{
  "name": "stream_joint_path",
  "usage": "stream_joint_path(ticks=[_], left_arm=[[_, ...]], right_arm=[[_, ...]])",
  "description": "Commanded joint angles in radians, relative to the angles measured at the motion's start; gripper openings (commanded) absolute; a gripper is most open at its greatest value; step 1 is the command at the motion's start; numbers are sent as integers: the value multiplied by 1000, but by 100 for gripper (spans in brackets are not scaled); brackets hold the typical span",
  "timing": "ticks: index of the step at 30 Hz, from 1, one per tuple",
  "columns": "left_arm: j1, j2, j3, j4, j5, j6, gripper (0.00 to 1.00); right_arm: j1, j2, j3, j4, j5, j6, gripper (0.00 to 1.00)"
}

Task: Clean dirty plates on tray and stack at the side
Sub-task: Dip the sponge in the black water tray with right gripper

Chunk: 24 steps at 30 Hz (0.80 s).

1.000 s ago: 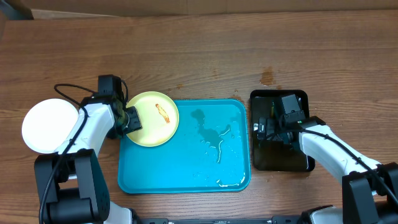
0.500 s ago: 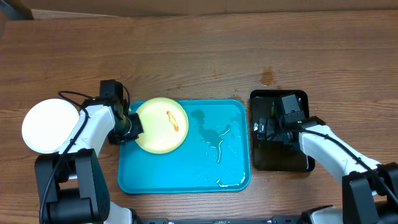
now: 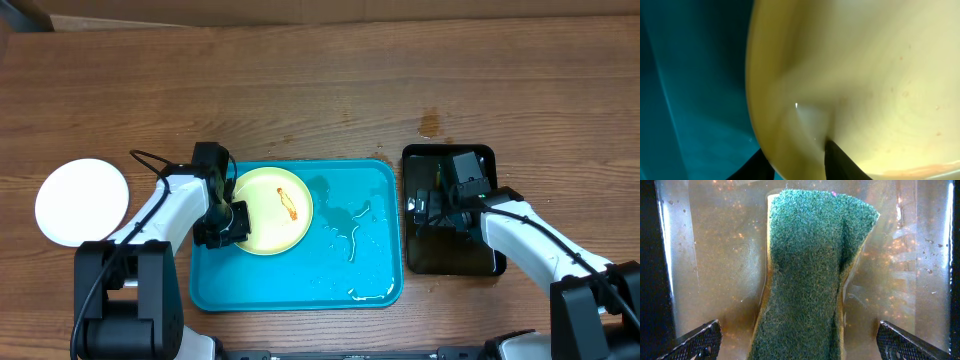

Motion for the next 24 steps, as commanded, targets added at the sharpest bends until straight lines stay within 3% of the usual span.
stream_joint_path(ticks=[1, 14, 17, 22, 23, 24], left_arm=[[2, 14, -8, 5, 6, 14, 35], [0, 14, -9, 34, 6, 14, 37], [0, 14, -9, 47, 7, 14, 48], [0, 14, -9, 50, 7, 14, 39], [0, 14, -9, 50, 7, 14, 38], [0, 14, -9, 50, 7, 14, 37]], right_arm=[[-2, 3, -3, 3, 6, 0, 100], [-2, 3, -3, 75, -156, 64, 100], [-2, 3, -3, 75, -158, 65, 100], [-4, 3, -3, 34, -153, -5, 100], [-5, 3, -3, 23, -130, 5, 95], [-5, 3, -3, 13, -108, 34, 80]])
